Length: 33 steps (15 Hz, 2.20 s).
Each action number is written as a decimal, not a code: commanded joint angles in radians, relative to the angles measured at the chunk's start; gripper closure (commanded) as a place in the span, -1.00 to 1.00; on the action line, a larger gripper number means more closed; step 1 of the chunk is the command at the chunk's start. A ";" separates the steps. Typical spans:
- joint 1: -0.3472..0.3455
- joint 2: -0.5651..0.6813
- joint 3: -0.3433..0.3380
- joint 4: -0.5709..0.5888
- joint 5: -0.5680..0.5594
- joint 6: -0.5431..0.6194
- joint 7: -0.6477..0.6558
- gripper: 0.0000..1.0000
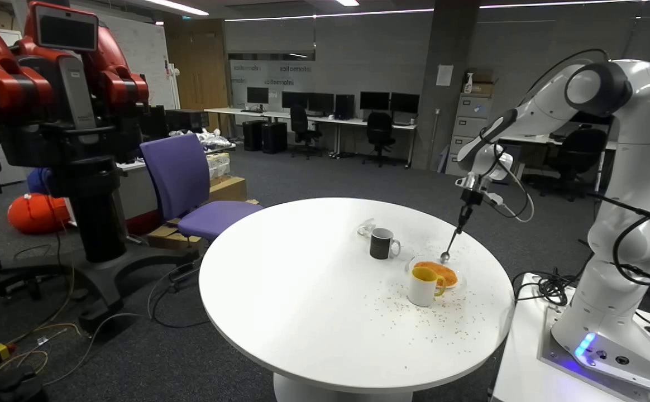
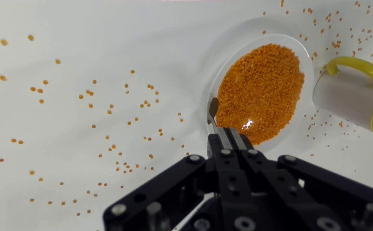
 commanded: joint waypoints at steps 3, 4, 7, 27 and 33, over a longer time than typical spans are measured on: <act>-0.007 -0.007 0.000 -0.015 0.028 -0.055 -0.039 0.98; -0.008 -0.003 0.000 -0.013 0.028 -0.064 -0.041 0.98; -0.011 0.012 -0.001 -0.010 0.025 -0.080 -0.044 0.98; -0.085 0.132 -0.003 0.045 0.190 -0.198 -0.162 0.98; -0.108 0.190 -0.001 0.095 0.247 -0.274 -0.163 0.98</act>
